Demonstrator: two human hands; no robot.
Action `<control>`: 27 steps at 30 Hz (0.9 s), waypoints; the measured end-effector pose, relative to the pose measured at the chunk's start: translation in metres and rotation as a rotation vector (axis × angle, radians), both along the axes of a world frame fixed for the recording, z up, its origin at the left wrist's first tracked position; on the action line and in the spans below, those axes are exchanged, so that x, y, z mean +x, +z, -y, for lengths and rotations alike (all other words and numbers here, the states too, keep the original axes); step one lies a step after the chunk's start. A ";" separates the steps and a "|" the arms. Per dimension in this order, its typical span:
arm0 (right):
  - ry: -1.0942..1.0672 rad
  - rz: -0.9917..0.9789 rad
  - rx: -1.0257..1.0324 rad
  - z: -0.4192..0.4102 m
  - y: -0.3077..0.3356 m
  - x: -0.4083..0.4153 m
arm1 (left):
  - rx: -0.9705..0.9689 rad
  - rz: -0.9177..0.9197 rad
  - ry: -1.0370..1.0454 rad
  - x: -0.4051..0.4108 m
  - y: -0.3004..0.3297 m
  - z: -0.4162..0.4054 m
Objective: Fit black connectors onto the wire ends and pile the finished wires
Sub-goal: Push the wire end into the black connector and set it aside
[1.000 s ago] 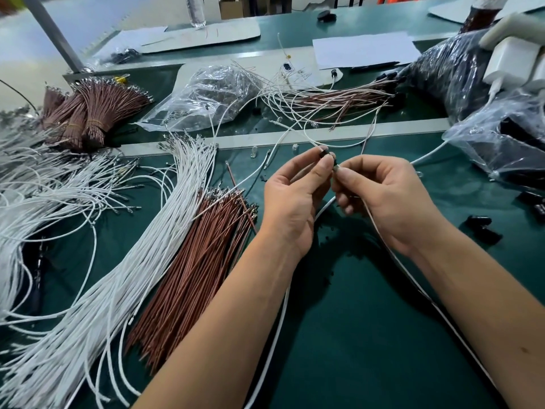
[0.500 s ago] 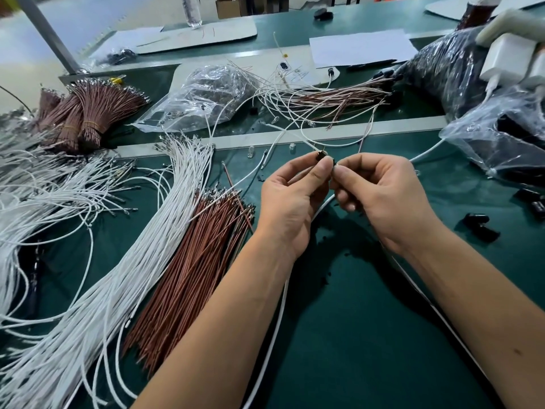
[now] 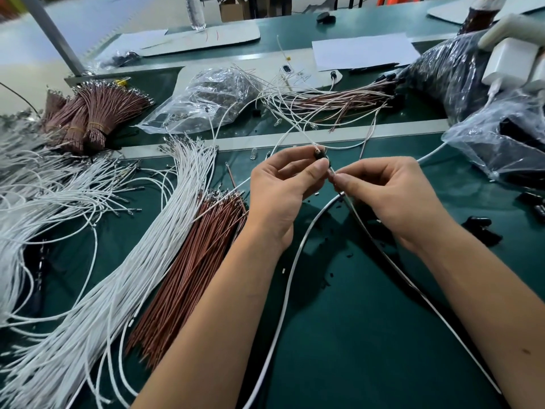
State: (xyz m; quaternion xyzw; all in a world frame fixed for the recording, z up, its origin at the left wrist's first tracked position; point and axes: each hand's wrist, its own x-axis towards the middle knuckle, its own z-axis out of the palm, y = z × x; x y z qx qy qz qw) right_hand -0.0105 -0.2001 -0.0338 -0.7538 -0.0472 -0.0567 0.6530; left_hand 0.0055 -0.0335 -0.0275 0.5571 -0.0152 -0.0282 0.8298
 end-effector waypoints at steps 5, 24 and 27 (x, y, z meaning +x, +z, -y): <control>0.047 -0.013 -0.098 0.003 0.001 -0.001 | -0.007 0.013 0.015 0.001 0.002 -0.003; 0.186 -0.044 -0.058 -0.007 0.012 0.004 | 0.031 0.099 -0.153 0.007 0.007 -0.021; 0.284 -0.123 -0.026 -0.016 0.012 -0.003 | -0.008 -0.036 -0.288 0.009 0.008 -0.029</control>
